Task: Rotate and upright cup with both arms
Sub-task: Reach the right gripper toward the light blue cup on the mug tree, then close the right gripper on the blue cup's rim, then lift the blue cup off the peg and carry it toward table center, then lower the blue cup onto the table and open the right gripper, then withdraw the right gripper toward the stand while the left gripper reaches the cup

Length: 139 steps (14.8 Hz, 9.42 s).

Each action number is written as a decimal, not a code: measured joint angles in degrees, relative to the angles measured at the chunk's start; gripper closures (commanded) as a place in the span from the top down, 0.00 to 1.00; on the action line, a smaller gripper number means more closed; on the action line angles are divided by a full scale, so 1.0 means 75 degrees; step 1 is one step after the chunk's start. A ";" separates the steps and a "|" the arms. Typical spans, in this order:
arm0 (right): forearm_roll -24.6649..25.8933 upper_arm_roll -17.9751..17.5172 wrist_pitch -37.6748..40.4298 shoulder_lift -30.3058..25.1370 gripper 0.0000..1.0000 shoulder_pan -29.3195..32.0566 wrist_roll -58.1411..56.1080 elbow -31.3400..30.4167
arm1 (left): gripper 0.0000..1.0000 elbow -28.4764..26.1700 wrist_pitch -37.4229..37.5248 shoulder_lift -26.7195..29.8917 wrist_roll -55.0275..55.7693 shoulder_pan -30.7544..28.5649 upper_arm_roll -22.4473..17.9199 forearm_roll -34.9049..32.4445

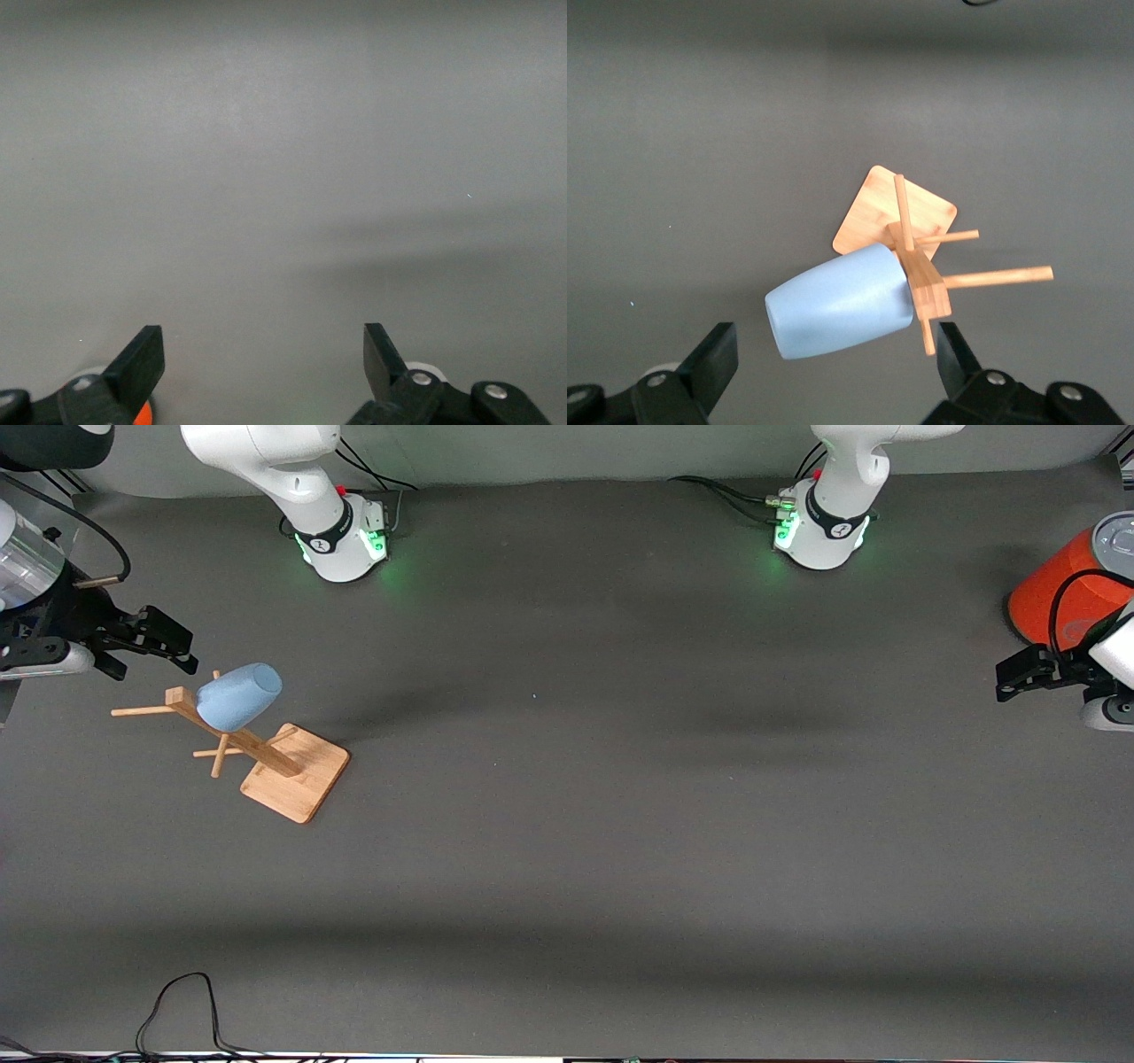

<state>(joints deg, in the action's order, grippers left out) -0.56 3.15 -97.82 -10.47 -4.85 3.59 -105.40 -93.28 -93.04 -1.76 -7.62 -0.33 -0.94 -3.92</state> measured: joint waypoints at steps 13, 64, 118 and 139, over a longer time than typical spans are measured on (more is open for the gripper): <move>-0.1884 0.1035 0.0128 0.0335 1.00 0.0071 0.6523 -0.0978 | 1.00 -0.0004 0.0000 -0.0004 0.0000 -0.0002 0.0001 0.0000; -0.2468 -0.3641 -0.2602 0.1223 0.78 -0.0022 1.1484 -0.0144 | 1.00 -0.0013 0.0000 -0.0057 0.0000 -0.0005 -0.0001 0.0000; 0.3292 -0.4977 -0.0550 0.5868 1.00 -0.0884 1.3256 0.3981 | 1.00 0.0260 -0.0309 -0.0846 0.3027 0.1813 0.1044 0.0018; 0.0429 -0.1252 -0.0276 0.1846 1.00 0.0581 0.2313 0.1485 | 0.98 0.3245 -0.0629 -0.6448 0.8589 0.6712 0.1745 -0.3756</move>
<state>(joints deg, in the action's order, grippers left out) 2.66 -6.24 -99.89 3.38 -0.49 20.93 -94.26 -68.94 -97.75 -50.12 56.79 50.01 12.15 -32.08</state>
